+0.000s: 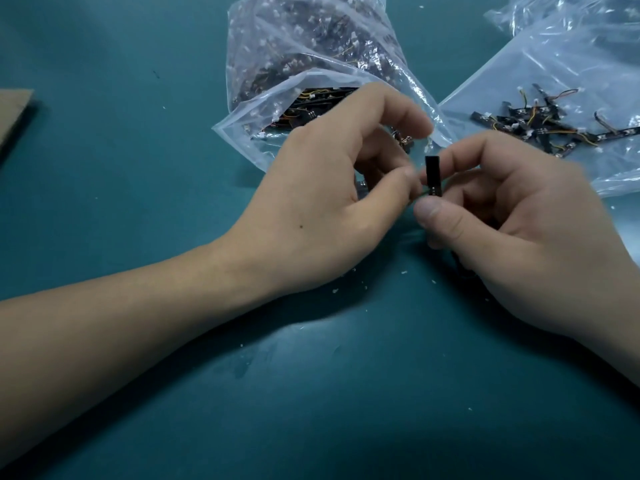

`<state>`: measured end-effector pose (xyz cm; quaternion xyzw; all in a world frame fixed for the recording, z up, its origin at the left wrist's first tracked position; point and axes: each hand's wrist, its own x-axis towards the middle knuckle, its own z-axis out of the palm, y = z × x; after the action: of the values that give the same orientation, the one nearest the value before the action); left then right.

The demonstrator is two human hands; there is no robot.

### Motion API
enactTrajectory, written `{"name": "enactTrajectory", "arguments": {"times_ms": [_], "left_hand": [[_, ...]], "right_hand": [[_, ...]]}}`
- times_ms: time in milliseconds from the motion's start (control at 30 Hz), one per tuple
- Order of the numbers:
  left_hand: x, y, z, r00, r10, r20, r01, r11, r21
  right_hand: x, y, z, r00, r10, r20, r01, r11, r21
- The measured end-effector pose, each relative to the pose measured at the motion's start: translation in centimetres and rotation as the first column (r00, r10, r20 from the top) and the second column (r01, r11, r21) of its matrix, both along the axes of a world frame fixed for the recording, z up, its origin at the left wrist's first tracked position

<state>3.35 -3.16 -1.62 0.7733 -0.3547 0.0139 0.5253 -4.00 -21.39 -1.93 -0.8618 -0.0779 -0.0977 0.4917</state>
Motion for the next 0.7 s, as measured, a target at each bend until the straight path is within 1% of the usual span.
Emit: {"name": "enactTrajectory", "arguments": {"times_ms": [100, 167, 300, 433, 600, 700], "left_hand": [[0.34, 0.06, 0.12, 0.997, 0.007, -0.072, -0.009, 0.999, -0.031], [0.36, 0.04, 0.28, 0.998, -0.008, -0.066, 0.006, 1.0, -0.024], [0.07, 0.25, 0.45, 0.996, -0.041, -0.083, 0.037, 0.998, -0.049], [-0.02, 0.29, 0.59, 0.989, -0.057, -0.137, 0.048, 0.996, -0.072], [0.08, 0.03, 0.45, 0.998, -0.005, -0.07, 0.002, 0.999, -0.045], [0.05, -0.01, 0.47, 0.998, -0.002, -0.057, 0.002, 1.0, -0.015]], "right_hand": [[0.09, -0.22, -0.15, 0.999, -0.005, 0.038, 0.006, 1.0, -0.028], [0.19, -0.29, -0.17, 0.999, -0.019, 0.041, 0.019, 1.0, -0.019], [0.37, -0.37, -0.14, 0.999, -0.037, 0.007, 0.036, 0.993, 0.115], [0.33, -0.3, -0.05, 1.0, -0.02, -0.006, 0.02, 0.998, 0.062], [0.28, -0.19, 0.09, 1.0, -0.025, -0.008, 0.025, 1.0, 0.009], [0.26, -0.2, 0.17, 1.0, -0.019, -0.002, 0.019, 0.999, -0.032]]}}
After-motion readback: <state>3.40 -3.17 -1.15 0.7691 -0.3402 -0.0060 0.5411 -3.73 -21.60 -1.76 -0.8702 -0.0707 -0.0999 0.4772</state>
